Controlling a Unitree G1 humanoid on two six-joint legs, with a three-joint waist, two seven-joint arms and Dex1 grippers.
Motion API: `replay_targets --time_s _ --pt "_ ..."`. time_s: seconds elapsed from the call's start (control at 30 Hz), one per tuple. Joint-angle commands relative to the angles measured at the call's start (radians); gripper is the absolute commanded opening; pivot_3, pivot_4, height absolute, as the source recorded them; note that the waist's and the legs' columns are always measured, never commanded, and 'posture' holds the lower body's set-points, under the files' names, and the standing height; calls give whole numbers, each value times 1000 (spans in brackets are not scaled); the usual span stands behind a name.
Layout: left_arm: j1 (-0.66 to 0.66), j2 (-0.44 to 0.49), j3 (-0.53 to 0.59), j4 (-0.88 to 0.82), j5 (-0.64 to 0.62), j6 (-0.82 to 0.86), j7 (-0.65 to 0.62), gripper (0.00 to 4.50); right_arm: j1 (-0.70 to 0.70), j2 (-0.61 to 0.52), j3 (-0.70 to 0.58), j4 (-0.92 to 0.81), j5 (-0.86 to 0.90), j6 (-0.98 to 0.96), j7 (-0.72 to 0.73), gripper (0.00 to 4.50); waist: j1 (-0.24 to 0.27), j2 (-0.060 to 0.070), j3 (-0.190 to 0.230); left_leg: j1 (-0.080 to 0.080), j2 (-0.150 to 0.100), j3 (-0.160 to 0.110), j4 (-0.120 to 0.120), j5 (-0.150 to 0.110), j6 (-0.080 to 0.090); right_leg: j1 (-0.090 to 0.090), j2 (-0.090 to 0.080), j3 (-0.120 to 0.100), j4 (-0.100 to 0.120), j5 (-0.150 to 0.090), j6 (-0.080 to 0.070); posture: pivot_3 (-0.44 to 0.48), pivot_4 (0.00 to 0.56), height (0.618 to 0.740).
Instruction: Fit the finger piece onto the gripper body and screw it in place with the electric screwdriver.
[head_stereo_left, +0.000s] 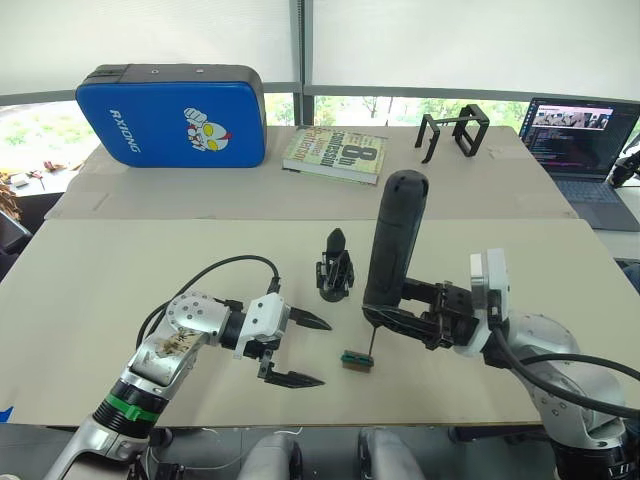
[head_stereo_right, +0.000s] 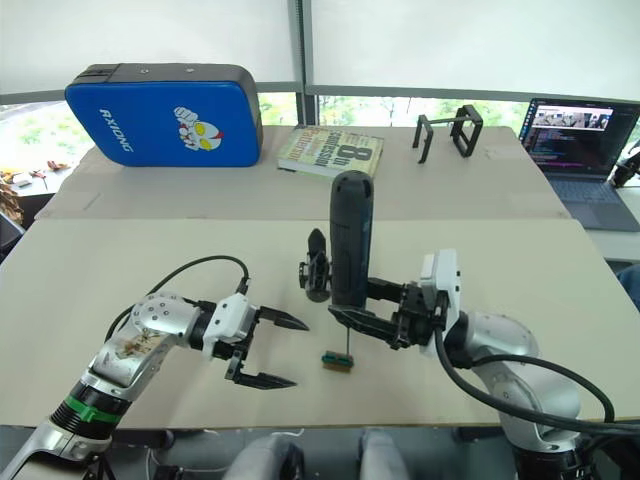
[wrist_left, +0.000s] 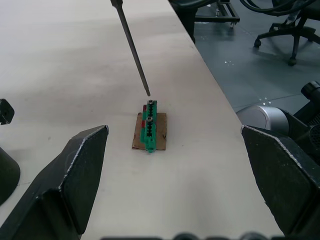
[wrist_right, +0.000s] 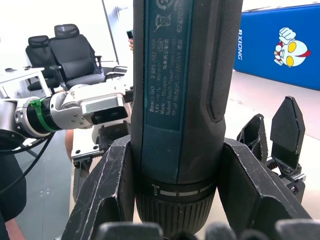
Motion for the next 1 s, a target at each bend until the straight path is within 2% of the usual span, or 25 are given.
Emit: replay_targets --time_s 0.03,0.27,0.47,0.6,1.0 --pt "4 -4 -6 17 13 -34 -5 4500 12 -18 -32 -73 36 -41 6 1911 1 0 0 0 0 0 0 0 0 0 0 0 0 0 0 0 150 740" --pt "17 -20 -20 60 33 -85 -4 4500 53 -31 -37 -83 34 -77 18 1911 0 0 0 0 0 0 0 0 0 0 0 0 0 0 0 0 150 740" --pt "29 0 -10 -30 13 -28 14 4500 76 -31 -33 -70 26 -117 39 1911 0 0 0 0 1 0 0 0 0 0 0 0 0 0 0 0 150 740" --pt "24 -8 -14 3 26 -44 20 4500 91 -30 -17 -55 -20 -171 54 1911 0 0 0 0 0 0 0 0 0 0 0 0 0 0 0 0 150 740" --pt "26 -19 -18 39 42 -72 22 4500 137 -29 -18 -113 4 -187 34 1911 0 0 0 0 0 0 0 0 0 0 0 0 0 0 0 0 150 740"
